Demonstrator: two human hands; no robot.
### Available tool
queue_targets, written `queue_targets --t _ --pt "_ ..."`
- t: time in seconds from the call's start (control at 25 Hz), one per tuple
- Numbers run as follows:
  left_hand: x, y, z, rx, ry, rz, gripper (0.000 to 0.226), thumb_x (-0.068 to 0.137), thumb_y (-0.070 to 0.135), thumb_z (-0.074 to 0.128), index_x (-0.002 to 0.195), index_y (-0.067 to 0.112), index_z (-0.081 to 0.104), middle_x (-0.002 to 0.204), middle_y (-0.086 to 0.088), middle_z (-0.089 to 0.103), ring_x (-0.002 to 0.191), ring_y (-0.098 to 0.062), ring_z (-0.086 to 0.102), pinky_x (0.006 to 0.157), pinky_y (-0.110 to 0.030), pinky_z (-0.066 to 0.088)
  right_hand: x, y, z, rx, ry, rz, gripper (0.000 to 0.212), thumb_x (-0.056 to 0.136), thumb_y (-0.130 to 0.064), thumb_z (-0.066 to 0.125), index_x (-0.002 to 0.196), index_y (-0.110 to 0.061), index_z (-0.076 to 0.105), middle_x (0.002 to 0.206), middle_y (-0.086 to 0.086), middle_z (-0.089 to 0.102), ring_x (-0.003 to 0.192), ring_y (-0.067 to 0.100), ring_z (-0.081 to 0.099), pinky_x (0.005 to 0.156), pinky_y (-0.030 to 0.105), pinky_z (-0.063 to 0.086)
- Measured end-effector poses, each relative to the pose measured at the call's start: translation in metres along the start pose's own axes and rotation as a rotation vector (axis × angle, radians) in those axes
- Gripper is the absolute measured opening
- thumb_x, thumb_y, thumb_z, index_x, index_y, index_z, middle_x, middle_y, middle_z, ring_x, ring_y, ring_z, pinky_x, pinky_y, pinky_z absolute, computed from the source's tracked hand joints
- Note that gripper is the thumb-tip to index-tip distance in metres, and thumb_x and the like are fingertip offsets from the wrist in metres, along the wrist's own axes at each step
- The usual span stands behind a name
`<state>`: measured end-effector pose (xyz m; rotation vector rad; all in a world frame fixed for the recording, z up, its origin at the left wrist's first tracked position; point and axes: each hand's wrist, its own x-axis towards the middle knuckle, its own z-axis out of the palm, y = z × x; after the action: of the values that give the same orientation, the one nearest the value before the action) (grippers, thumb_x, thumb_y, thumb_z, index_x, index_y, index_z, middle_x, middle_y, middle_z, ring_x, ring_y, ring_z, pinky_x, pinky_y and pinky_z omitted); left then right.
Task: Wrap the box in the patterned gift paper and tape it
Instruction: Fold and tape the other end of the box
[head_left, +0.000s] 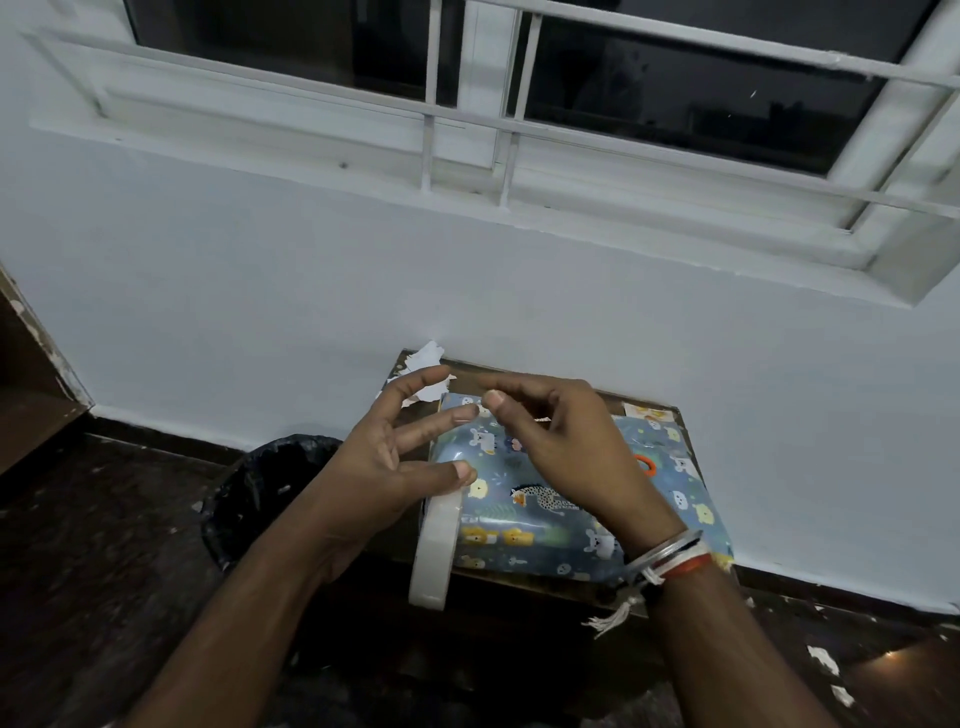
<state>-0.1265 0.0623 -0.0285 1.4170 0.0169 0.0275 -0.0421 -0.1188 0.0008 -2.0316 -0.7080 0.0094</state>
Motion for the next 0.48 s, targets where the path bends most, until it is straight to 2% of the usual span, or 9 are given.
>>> queue_targets --t 0.08,0.16,0.24,0.32,0.4,0.48 --pt "-0.003 0.001 -0.003 0.025 0.008 0.01 0.083 0.085 -0.011 0.072 0.143 0.042 0.044 0.132 0.003 0.069 0.108 -0.031 0.073 0.097 -0.033 0.057 0.004 0.0 0.006 0.069 -0.008 0.044 0.022 0.097 -0.031 0.07 0.116 -0.024 0.077 0.075 -0.019 0.073 0.072 0.004 0.069 0.074 0.027 0.056" --pt "-0.005 0.003 -0.004 0.037 0.021 0.012 0.084 0.086 -0.011 0.072 0.143 0.043 0.043 0.131 0.006 0.07 0.093 -0.029 0.076 0.097 -0.034 0.057 0.005 -0.001 0.011 0.257 0.003 0.168 0.021 0.092 -0.027 0.077 0.112 -0.022 0.077 0.082 -0.002 0.078 0.081 0.018 0.075 0.082 0.039 0.063" --pt "-0.006 0.004 -0.005 0.036 0.021 0.013 0.086 0.086 -0.011 0.072 0.143 0.046 0.043 0.131 0.006 0.07 0.087 -0.027 0.076 0.099 -0.038 0.057 0.005 -0.004 0.019 0.452 -0.005 0.269 0.025 0.088 -0.018 0.081 0.111 -0.017 0.074 0.087 0.008 0.079 0.086 0.024 0.077 0.081 0.035 0.063" --pt "-0.006 0.005 -0.007 0.04 0.028 0.021 0.087 0.086 -0.011 0.072 0.144 0.047 0.042 0.133 0.005 0.069 0.09 -0.028 0.076 0.1 -0.039 0.056 0.007 -0.007 0.024 0.615 0.014 0.333 0.029 0.085 -0.009 0.082 0.11 -0.01 0.07 0.089 0.014 0.079 0.087 0.025 0.077 0.076 0.029 0.061" --pt "-0.008 0.006 -0.009 0.055 0.029 0.03 0.088 0.087 -0.01 0.071 0.145 0.048 0.04 0.133 0.006 0.069 0.099 -0.031 0.076 0.102 -0.043 0.054 0.01 -0.012 0.027 0.588 0.041 0.327 0.031 0.082 -0.008 0.084 0.107 -0.009 0.066 0.087 0.015 0.079 0.085 0.029 0.077 0.076 0.033 0.062" --pt "-0.009 0.006 -0.01 0.066 0.032 0.03 0.09 0.087 -0.009 0.072 0.144 0.052 0.039 0.139 0.006 0.065 0.101 -0.032 0.075 0.1 -0.044 0.055 0.013 -0.016 0.026 0.471 0.058 0.267 0.031 0.082 -0.007 0.084 0.104 -0.013 0.061 0.083 0.011 0.079 0.075 0.025 0.075 0.075 0.037 0.061"
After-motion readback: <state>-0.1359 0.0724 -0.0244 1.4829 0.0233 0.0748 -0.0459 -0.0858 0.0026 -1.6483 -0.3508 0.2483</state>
